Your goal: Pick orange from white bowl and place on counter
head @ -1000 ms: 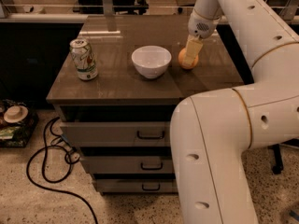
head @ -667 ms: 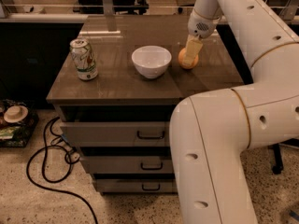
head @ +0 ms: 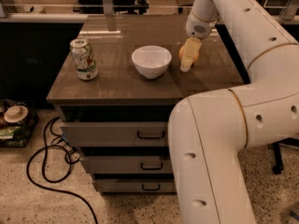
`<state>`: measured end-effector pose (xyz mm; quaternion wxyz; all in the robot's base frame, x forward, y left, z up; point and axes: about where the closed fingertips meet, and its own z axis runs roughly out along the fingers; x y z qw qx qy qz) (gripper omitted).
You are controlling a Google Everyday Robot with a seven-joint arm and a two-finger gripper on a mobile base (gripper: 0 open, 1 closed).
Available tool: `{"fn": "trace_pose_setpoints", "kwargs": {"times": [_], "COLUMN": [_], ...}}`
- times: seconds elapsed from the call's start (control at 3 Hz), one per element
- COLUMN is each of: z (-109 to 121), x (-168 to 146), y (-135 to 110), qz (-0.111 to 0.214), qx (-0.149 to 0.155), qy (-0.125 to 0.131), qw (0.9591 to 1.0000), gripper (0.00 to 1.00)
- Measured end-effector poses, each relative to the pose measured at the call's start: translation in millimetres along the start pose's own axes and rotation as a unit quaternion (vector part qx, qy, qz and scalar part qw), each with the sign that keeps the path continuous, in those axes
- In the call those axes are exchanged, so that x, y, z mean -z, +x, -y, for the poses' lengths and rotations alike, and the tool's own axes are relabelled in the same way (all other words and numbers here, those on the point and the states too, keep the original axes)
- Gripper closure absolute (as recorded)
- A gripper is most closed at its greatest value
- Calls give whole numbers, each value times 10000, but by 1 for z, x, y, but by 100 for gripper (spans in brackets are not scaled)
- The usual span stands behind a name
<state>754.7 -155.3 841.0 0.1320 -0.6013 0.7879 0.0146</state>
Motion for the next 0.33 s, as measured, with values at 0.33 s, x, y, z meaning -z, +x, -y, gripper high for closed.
{"fn": "trace_pose_setpoints", "kwargs": {"times": [0.33], "z": [0], "x": [0], "y": [0], "qz": [0], "qx": [0], "qy": [0], "qw": [10000], "gripper": [0]}}
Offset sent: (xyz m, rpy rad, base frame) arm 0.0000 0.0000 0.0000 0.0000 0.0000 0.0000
